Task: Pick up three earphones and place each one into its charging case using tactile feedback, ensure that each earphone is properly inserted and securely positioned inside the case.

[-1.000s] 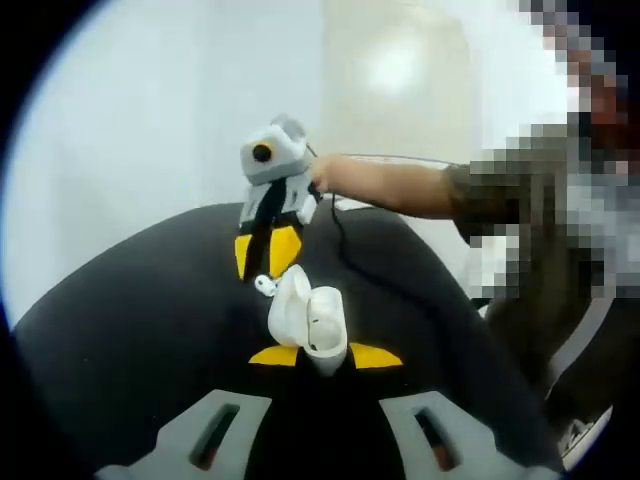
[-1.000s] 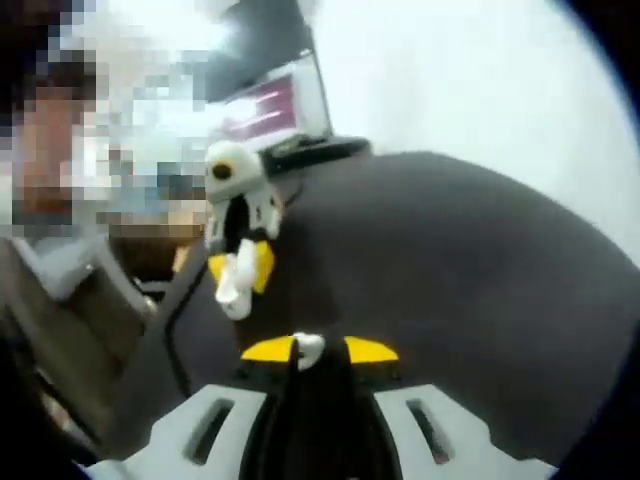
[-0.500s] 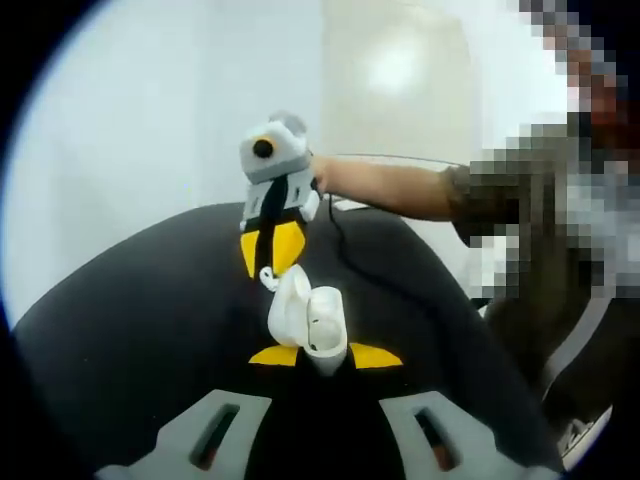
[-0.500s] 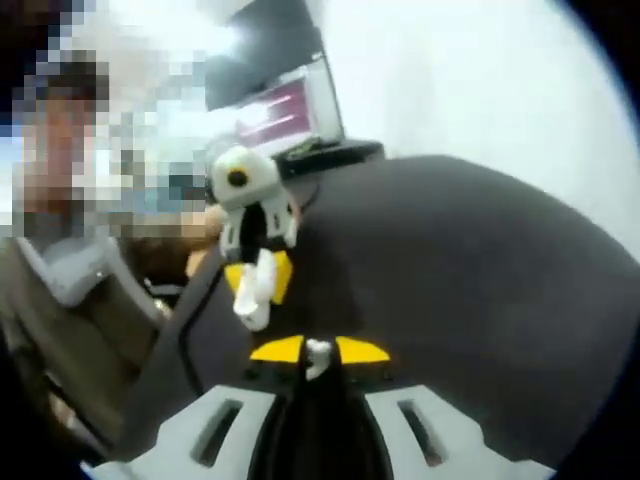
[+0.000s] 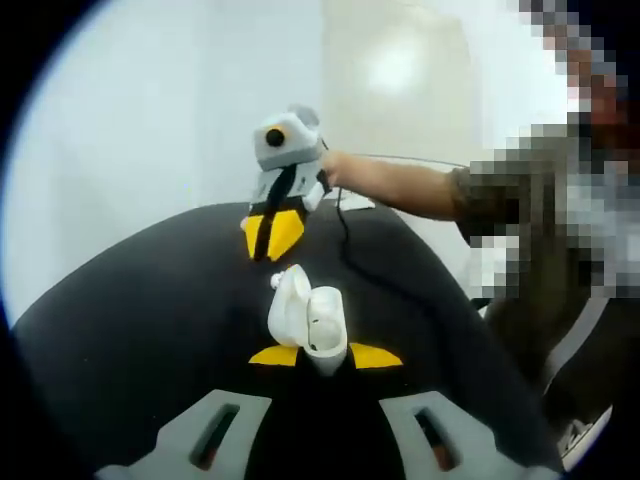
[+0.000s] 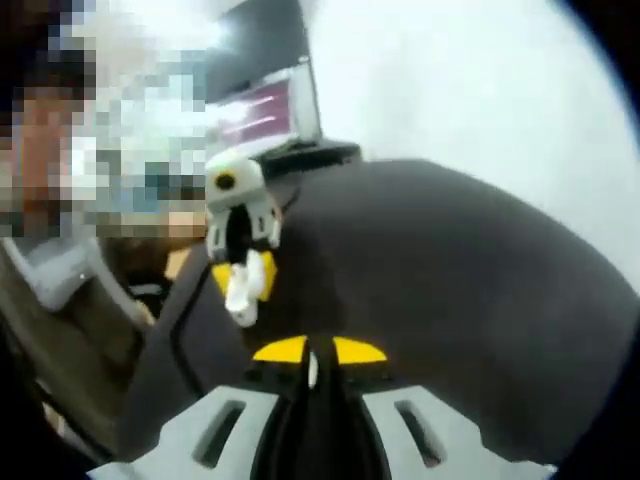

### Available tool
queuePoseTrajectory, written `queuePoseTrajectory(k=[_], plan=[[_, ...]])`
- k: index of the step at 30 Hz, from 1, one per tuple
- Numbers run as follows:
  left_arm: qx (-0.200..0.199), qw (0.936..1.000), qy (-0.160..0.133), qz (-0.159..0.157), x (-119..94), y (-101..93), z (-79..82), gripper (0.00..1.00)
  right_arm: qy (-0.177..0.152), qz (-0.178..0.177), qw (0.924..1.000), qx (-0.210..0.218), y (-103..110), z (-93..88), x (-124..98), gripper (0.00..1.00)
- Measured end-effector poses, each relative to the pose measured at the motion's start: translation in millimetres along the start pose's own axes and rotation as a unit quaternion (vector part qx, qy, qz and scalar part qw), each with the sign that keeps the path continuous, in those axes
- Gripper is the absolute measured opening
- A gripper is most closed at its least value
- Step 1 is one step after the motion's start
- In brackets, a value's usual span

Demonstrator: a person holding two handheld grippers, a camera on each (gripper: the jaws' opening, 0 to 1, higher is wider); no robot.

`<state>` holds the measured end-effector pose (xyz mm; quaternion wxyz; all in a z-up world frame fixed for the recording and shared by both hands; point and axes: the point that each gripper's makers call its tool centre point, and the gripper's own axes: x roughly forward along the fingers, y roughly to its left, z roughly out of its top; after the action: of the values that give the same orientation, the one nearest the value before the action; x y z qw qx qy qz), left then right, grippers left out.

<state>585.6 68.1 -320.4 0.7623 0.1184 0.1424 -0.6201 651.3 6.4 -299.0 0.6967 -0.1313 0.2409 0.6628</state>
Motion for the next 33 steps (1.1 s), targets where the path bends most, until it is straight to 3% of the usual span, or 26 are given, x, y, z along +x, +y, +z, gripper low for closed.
queuePoseTrajectory(k=[6,9,11,14,15,18,20,23,33], plan=[[0.001,1.0000,0.000,-0.001,0.0,0.8,0.0,0.14,0.048,0.009,0.9988,-0.003,10.1,-26.8,2.9,0.13],[0.000,1.0000,0.000,-0.001,-0.1,1.2,-0.1,0.14,0.049,0.020,0.9986,-0.005,18.9,-29.2,2.9,0.13],[0.000,1.0000,0.000,-0.001,-0.2,1.4,-0.2,0.14,0.051,0.053,0.9972,0.008,33.4,-29.7,2.7,0.13],[0.000,1.0000,0.000,-0.001,-0.1,1.4,-0.3,0.14,0.063,0.115,0.9910,-0.023,62.0,-33.9,3.1,0.13],[0.000,1.0000,0.000,-0.001,-0.2,1.4,-0.4,0.14,0.063,0.120,0.9901,-0.038,64.9,-34.0,3.2,0.14],[-0.001,1.0000,0.000,-0.001,-0.2,1.4,-0.5,0.14,0.023,0.101,0.9945,-0.019,54.7,-18.3,-0.7,0.14],[-0.001,1.0000,0.000,-0.001,-0.1,1.3,-0.6,0.14,-0.008,0.067,0.9977,-0.004,37.1,-6.2,-4.6,0.14],[-0.002,1.0000,-0.001,-0.002,-0.1,1.3,-0.7,0.14,-0.011,0.020,0.9997,-0.004,15.7,-3.9,-4.9,0.14],[-0.003,1.0000,-0.001,-0.002,-0.3,1.0,-1.0,0.14,0.031,0.056,0.9979,-0.007,15.7,-16.1,22.2,0.14]])
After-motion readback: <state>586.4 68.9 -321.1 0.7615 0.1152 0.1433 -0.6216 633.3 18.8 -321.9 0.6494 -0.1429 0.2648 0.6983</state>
